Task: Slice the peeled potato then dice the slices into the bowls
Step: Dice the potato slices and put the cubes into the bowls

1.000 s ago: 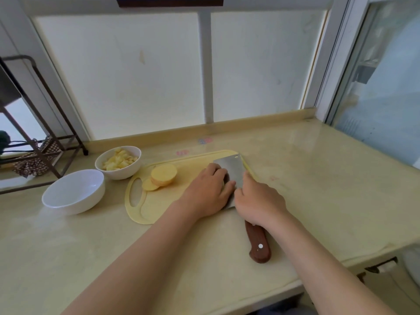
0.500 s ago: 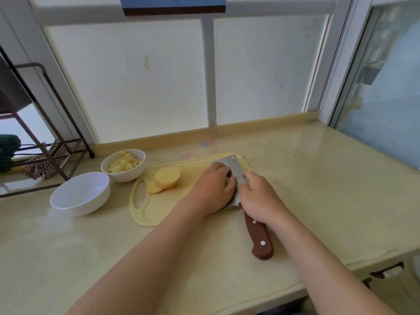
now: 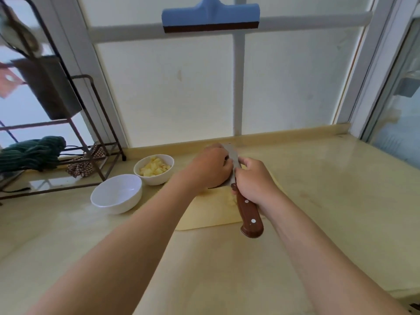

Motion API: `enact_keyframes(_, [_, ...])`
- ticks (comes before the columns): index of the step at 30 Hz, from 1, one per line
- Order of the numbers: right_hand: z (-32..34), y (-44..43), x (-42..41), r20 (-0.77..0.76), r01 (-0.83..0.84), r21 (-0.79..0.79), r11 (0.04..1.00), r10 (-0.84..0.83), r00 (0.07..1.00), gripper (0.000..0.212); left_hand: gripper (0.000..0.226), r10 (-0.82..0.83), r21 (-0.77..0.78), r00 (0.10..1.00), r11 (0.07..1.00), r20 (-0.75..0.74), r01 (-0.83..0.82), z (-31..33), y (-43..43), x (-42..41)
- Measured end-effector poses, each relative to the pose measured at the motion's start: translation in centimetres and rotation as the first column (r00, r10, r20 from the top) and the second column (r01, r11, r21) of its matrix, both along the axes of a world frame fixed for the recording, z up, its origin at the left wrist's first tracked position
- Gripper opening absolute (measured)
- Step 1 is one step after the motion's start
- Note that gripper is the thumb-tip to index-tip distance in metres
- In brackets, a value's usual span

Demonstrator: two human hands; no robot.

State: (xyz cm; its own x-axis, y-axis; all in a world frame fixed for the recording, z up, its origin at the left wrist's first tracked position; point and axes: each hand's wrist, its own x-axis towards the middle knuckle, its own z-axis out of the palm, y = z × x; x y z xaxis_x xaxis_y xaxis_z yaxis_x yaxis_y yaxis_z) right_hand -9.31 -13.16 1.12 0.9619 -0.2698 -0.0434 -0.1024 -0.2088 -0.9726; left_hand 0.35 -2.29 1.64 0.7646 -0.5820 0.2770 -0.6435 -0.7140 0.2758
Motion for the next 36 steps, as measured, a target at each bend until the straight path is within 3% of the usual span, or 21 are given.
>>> enact_keyframes(5, [1.5, 5.7, 3.6, 0.005, -0.103, 0.012, 0.995, 0.103, 0.995, 0.038, 0.03, 0.126, 0.004, 0.991, 0.992, 0.037, -0.126, 1.4, 6.2, 2.9])
enact_keyframes(12, [1.8, 10.6, 7.3, -0.013, -0.111, -0.063, 0.992, 0.11, 0.994, 0.042, 0.029, 0.213, -0.09, 0.977, 0.973, -0.016, -0.214, 0.9, 11.3, 6.4])
enact_keyframes(19, [1.1, 9.7, 8.5, -0.047, -0.118, -0.147, 0.982, 0.112, 0.993, 0.036, 0.028, 0.295, -0.219, 0.954, 0.928, -0.06, -0.3, -1.1, 12.2, 8.0])
enact_keyframes(26, [1.7, 7.3, 8.2, -0.039, -0.133, -0.15, 0.98, 0.128, 0.991, 0.039, 0.019, 0.442, -0.175, 0.874, 0.862, -0.205, -0.476, -1.9, 13.1, 8.6])
enact_keyframes(36, [2.0, 5.0, 7.1, -0.039, -0.09, -0.15, 0.985, 0.085, 0.996, 0.037, 0.029, 0.411, -0.259, 0.904, 0.867, -0.116, -0.427, -1.6, 14.1, 8.1])
